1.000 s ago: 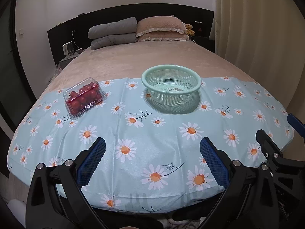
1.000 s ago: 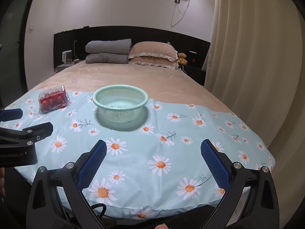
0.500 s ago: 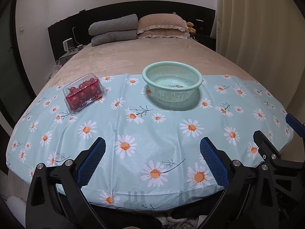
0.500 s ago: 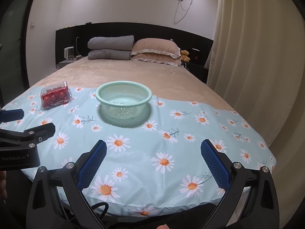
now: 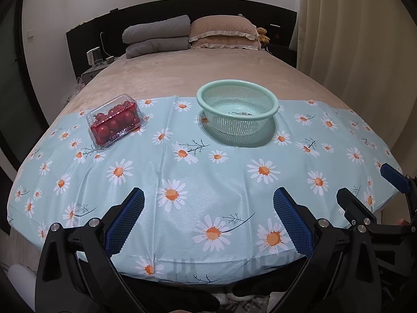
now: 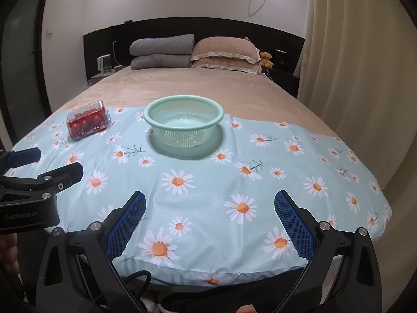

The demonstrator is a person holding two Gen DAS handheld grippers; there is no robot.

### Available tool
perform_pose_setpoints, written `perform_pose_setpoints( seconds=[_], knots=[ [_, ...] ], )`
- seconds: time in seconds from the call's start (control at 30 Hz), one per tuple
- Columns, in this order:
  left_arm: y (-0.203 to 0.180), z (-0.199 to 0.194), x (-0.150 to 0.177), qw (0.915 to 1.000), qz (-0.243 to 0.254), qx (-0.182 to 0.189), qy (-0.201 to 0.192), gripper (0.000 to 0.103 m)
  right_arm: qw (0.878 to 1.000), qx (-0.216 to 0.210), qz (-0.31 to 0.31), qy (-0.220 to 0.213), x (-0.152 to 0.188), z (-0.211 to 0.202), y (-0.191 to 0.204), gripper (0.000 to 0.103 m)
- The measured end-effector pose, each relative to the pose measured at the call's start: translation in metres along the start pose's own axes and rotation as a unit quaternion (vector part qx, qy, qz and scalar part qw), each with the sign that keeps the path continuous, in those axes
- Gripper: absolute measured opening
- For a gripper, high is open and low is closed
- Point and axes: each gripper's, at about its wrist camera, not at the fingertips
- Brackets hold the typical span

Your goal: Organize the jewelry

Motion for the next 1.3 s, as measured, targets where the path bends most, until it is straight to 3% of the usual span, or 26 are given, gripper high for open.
perform_pose_setpoints(
  seconds=[1.3],
  knots=[
    [-0.0044, 0.0048, 0.0012, 0.9998, 0.010, -0.007, 0.014, 0.097, 0.999, 0.010, -0.020, 0.024, 0.0036, 0.0070, 0.0012, 0.095]
  ],
)
Point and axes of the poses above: each gripper's, at about its wrist camera, not at the fingertips, and z roughly the way its jaws point, y to its left, x to its underside, and after that the axes turned 15 degrees about -x, right-handed
